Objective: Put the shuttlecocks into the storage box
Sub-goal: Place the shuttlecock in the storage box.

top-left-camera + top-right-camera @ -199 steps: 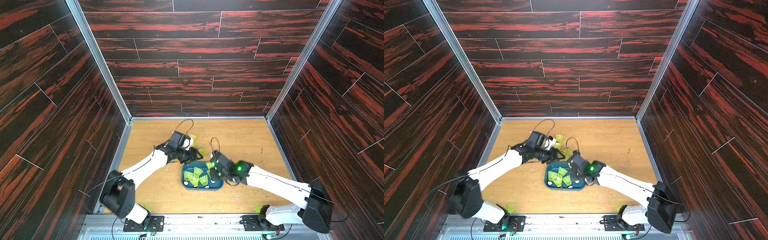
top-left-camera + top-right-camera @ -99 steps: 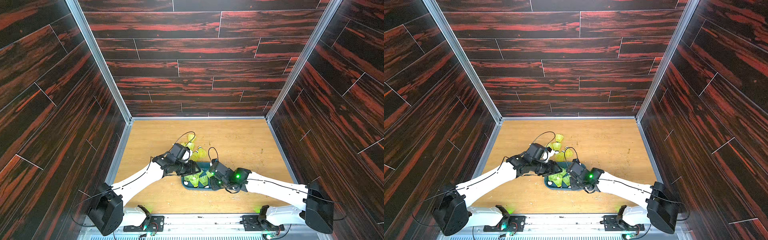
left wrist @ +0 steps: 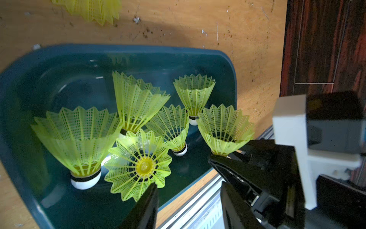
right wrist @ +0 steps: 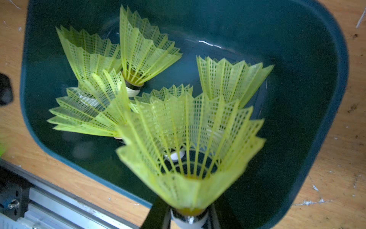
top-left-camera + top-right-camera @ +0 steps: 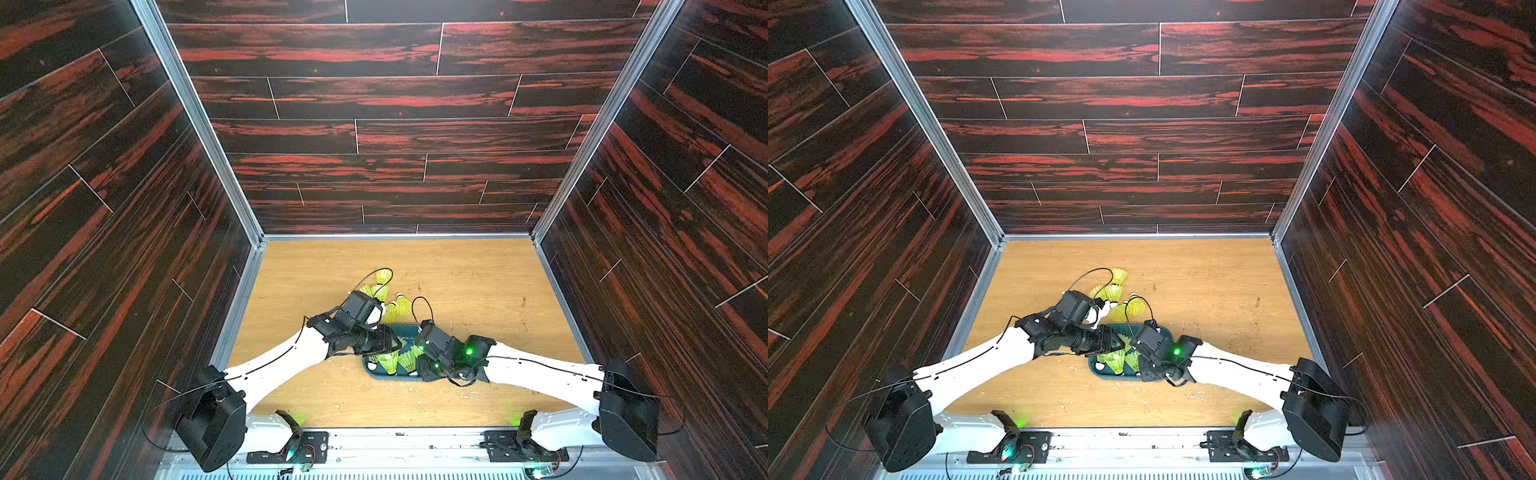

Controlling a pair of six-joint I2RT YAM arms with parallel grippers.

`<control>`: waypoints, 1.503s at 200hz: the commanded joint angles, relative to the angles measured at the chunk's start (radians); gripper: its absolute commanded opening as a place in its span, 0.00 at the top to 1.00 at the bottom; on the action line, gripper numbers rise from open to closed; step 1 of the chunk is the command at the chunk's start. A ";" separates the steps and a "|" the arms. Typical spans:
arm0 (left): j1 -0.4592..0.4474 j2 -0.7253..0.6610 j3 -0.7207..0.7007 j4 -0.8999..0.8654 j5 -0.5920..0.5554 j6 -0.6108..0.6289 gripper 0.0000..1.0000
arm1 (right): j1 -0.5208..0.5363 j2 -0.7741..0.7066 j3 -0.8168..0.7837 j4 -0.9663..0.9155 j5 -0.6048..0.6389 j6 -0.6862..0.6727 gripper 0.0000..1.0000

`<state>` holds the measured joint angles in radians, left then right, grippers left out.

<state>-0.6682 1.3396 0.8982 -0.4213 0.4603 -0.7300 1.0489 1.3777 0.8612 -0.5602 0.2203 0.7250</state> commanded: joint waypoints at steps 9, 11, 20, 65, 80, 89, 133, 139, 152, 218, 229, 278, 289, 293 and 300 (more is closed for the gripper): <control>-0.006 -0.026 -0.016 0.000 0.011 0.006 0.46 | 0.006 0.012 0.001 -0.015 -0.004 0.008 0.84; -0.006 -0.027 -0.016 0.000 0.013 0.007 0.46 | 0.005 0.012 0.001 -0.015 -0.004 0.008 0.84; -0.006 -0.026 -0.018 0.000 0.030 0.008 0.46 | 0.005 0.012 0.001 -0.015 -0.004 0.008 0.84; -0.011 -0.060 -0.034 -0.081 0.088 0.064 0.46 | 0.005 0.011 0.004 -0.020 -0.004 0.007 0.83; -0.011 -0.073 -0.044 -0.081 0.103 0.060 0.46 | 0.005 0.010 0.002 -0.020 -0.004 0.009 0.83; -0.012 -0.079 -0.051 -0.072 0.109 0.052 0.46 | 0.005 0.009 0.002 -0.020 -0.005 0.008 0.83; -0.017 -0.089 -0.071 -0.029 0.110 0.018 0.46 | 0.005 0.021 0.002 -0.013 -0.021 0.008 0.83; -0.018 -0.089 -0.071 -0.027 0.109 0.016 0.46 | 0.005 0.021 0.002 -0.012 -0.022 0.006 0.82; -0.018 -0.088 -0.071 -0.027 0.106 0.016 0.46 | 0.005 0.025 0.004 -0.009 -0.024 0.004 0.78; -0.019 -0.092 -0.072 -0.031 0.098 0.014 0.46 | 0.005 0.030 0.026 -0.023 -0.029 -0.006 0.46; -0.019 -0.091 -0.071 -0.030 0.097 0.015 0.46 | 0.005 0.024 0.035 -0.032 -0.024 -0.006 0.46; -0.018 -0.086 -0.067 -0.022 0.095 0.012 0.46 | 0.005 0.011 0.086 -0.086 -0.005 -0.007 0.44; -0.018 -0.086 -0.065 -0.022 0.094 0.012 0.46 | 0.005 0.009 0.099 -0.096 -0.004 -0.008 0.43; -0.019 -0.086 -0.063 -0.022 0.094 0.012 0.46 | 0.005 0.009 0.102 -0.101 -0.001 -0.007 0.43; -0.019 -0.086 -0.060 -0.023 0.092 0.012 0.46 | 0.005 0.005 0.111 -0.110 0.003 -0.008 0.42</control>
<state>-0.6830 1.2751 0.8387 -0.4480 0.5575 -0.7193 1.0492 1.4052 0.9329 -0.6155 0.2031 0.7212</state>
